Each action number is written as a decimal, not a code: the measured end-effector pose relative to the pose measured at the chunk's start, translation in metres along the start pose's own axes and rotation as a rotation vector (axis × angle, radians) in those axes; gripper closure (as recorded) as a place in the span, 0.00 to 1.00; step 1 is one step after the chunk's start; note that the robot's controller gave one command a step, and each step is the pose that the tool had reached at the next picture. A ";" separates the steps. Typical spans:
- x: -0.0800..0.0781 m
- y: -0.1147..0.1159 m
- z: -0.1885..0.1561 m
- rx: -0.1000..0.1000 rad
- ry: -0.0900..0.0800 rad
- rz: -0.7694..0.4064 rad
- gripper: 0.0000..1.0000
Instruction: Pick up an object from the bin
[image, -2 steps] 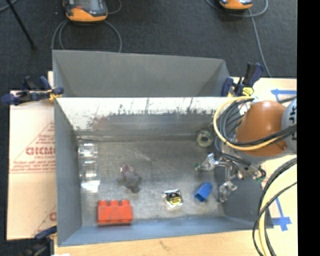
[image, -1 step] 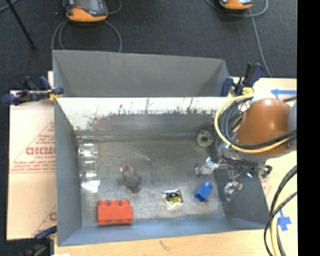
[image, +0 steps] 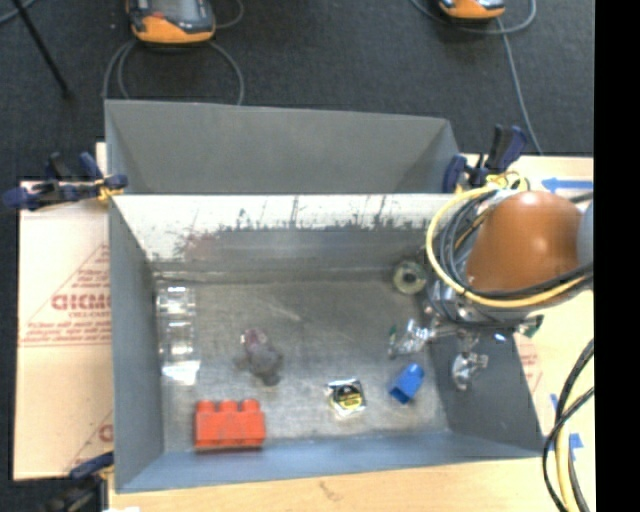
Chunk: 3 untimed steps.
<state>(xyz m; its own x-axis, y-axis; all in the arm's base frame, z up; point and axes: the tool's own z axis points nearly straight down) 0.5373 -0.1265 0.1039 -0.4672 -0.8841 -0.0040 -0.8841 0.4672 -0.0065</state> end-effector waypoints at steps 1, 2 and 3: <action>-0.010 0.014 0.029 -0.009 -0.009 -0.322 0.00; -0.013 0.014 0.028 -0.006 -0.003 -0.325 0.00; -0.012 0.012 0.027 -0.003 -0.003 -0.322 1.00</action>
Offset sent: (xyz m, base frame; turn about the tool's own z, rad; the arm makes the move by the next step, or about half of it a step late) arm -0.0102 0.0065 -0.0339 -0.3231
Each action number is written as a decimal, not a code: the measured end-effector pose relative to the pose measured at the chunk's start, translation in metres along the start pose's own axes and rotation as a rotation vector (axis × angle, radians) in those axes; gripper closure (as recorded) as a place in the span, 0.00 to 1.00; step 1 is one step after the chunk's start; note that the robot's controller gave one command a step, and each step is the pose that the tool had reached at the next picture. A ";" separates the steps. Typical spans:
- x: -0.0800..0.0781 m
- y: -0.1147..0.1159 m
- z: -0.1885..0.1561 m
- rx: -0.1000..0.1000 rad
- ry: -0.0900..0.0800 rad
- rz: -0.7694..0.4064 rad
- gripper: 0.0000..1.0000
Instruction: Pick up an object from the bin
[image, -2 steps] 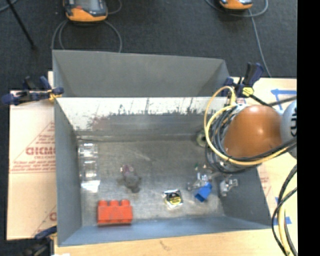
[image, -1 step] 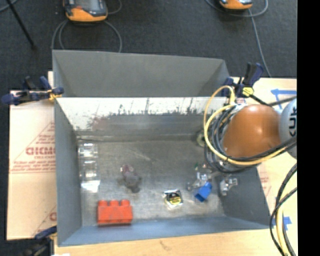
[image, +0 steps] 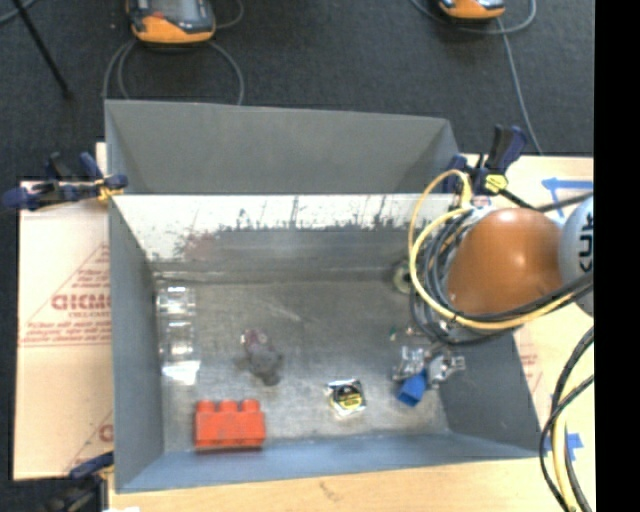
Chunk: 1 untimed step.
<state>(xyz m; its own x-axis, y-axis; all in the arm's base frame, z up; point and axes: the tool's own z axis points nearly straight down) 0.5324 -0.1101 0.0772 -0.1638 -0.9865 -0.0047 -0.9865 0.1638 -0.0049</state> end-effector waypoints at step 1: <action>0.000 -0.002 -0.019 0.000 0.003 0.004 1.00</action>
Offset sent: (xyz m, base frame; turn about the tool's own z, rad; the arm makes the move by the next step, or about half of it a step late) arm 0.0002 0.0000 0.0178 0.0000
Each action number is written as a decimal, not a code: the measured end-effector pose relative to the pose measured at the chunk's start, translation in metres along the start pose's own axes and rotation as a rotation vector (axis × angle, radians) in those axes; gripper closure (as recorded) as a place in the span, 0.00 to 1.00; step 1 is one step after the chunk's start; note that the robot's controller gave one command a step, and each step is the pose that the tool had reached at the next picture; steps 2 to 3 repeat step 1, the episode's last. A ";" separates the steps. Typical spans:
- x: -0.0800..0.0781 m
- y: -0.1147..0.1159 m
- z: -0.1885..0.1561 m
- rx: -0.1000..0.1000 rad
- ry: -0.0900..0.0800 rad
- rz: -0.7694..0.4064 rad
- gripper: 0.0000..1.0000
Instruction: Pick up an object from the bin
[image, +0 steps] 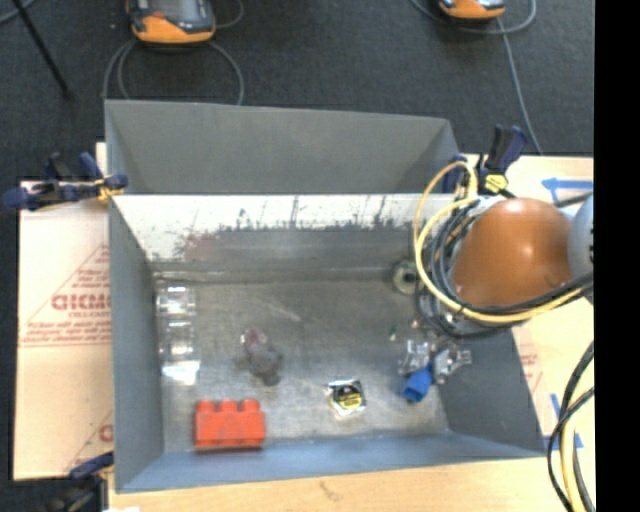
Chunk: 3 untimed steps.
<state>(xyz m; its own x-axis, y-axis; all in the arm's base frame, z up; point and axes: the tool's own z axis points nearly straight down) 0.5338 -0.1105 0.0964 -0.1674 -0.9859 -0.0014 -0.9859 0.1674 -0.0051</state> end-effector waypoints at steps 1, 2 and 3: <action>0.001 -0.002 -0.038 0.002 0.000 0.004 1.00; 0.001 -0.002 -0.038 0.002 0.000 0.004 1.00; 0.001 -0.002 -0.038 0.002 0.000 0.004 1.00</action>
Offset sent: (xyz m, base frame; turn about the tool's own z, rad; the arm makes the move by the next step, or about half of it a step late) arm -0.0001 -0.0002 0.0351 0.0000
